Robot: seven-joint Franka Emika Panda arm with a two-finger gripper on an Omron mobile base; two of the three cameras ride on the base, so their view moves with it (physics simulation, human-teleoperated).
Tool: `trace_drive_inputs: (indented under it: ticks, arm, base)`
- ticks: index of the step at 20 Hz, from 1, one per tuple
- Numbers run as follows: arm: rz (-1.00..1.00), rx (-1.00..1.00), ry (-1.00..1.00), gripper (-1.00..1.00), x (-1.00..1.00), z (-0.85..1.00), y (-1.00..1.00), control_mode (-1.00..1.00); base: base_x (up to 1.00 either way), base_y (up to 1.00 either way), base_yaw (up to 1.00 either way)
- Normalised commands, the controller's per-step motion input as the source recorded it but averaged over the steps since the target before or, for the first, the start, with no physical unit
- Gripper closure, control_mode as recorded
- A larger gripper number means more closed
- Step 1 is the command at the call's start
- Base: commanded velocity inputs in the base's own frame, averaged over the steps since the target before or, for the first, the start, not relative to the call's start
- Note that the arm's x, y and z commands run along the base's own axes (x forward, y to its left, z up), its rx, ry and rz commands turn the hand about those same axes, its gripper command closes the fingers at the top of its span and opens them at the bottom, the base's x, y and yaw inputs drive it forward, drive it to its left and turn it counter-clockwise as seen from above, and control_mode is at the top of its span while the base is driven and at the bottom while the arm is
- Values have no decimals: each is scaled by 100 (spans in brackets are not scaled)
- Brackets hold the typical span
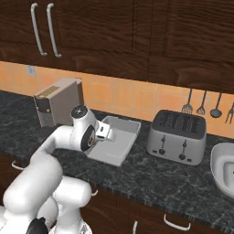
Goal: Place one broccoli and one chicken drumstick in each tupperware on the nearby counter, to pack two identical lunches.
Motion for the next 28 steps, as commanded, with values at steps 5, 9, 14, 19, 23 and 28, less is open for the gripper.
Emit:
trace_drive_inputs:
  ticks: [5, 9, 14, 19, 23, 28]
  arm:
    - [0, 0, 11, 100, 68, -16, 0, -100]
    - [0, 0, 0, 100, 53, -33, -6, -100]
    - [0, 0, 0, 100, 21, -48, -18, -100]
    - [0, 0, 0, 100, 28, -30, -4, -100]
    - [0, 0, 0, 100, 46, -8, 0, -100]
    - [0, 0, 0, 100, 37, -31, 0, -100]
  base:
    - [0, 0, 0]
    - [0, 0, 0]
    - [0, 0, 0]
    - [0, 0, 0]
    - [0, 0, 0]
    - [0, 0, 0]
